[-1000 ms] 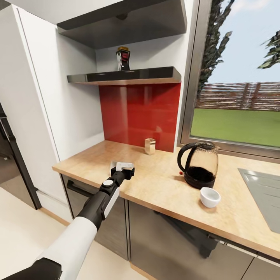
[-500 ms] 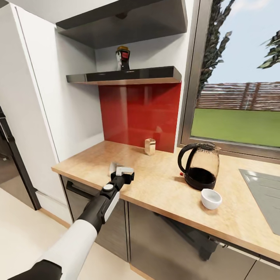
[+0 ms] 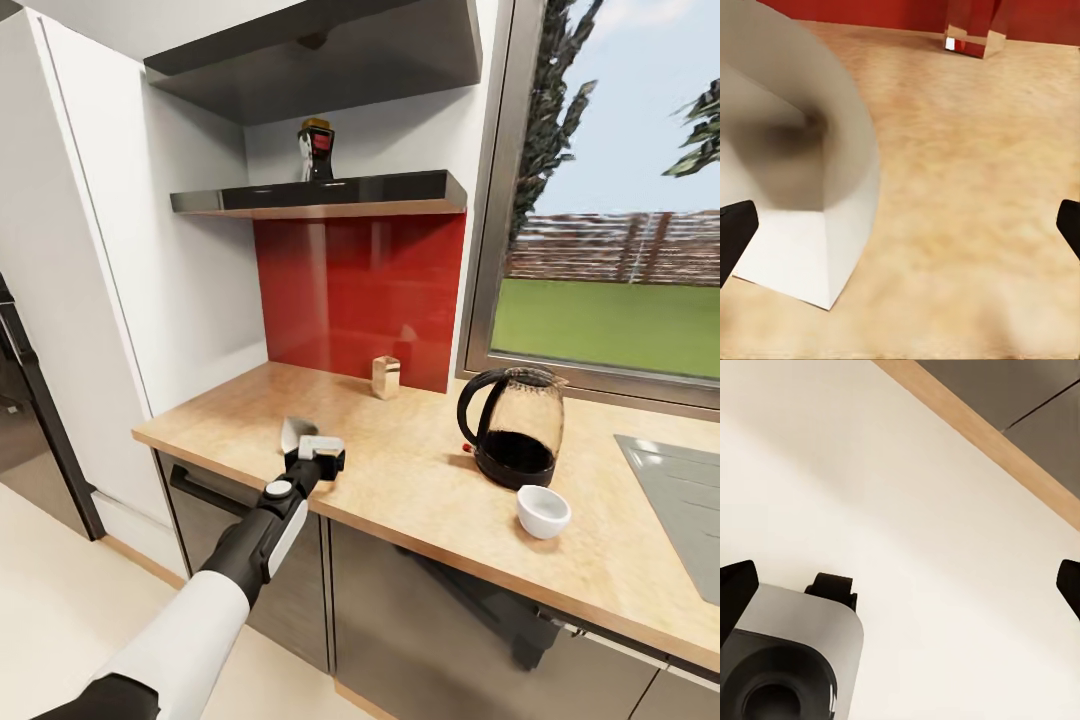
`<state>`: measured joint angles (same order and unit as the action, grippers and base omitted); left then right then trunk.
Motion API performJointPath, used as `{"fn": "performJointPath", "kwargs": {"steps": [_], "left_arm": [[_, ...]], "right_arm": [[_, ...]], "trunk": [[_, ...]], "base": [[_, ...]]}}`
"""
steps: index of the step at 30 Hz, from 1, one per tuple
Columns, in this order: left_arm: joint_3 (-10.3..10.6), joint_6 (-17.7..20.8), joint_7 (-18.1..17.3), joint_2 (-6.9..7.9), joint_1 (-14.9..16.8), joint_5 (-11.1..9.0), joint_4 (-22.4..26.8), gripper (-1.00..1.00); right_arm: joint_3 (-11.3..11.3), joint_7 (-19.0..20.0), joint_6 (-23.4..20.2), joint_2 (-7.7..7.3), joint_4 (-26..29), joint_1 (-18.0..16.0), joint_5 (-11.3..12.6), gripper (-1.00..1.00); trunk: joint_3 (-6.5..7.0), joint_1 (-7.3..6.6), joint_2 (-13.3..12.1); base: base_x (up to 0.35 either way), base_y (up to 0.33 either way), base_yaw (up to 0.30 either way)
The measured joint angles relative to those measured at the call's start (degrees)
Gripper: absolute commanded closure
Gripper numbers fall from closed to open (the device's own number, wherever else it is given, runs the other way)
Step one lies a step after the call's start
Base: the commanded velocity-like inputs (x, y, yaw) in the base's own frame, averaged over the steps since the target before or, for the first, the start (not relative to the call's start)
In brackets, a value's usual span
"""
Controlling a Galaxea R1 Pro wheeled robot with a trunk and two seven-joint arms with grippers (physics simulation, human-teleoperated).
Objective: Set up a coffee station on the kitchen countertop: keep the coffee maker on the countertop, move the bottle of coffee from the kitchen shelf to the counter next to the coffee maker, place a paper coffee filter on top of the coffee maker, put the saucer next to the coffee maker with the coffee cup on the saucer, and place the electric kettle next to the coffee maker.
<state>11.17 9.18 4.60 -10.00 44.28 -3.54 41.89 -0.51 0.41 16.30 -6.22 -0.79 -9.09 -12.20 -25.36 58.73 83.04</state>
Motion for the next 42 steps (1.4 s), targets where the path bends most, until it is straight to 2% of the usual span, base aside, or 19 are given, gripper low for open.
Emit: {"fn": "performJointPath", "kwargs": {"steps": [9,23,42], "left_arm": [[0.04,-0.42,2.34,0.00,-0.19,-0.04,-0.11,-1.00],[0.04,-2.40,2.51,0.00,-0.19,-0.04,0.05,-1.00],[0.03,-2.51,2.50,0.00,-0.19,-0.04,-0.28,-1.00]], "right_arm": [[0.00,-0.01,0.00,0.00,0.00,0.00,0.00,-1.00],[0.00,0.00,0.00,0.00,0.00,0.00,0.00,-1.00],[0.00,-0.01,0.00,0.00,0.00,0.00,0.01,-1.00]], "trunk": [[0.00,0.00,0.00],[0.00,-0.01,0.00],[0.00,-0.01,0.00]], "base": [[0.000,0.000,0.000],[0.026,0.000,0.000],[0.088,-0.061,0.000]]}}
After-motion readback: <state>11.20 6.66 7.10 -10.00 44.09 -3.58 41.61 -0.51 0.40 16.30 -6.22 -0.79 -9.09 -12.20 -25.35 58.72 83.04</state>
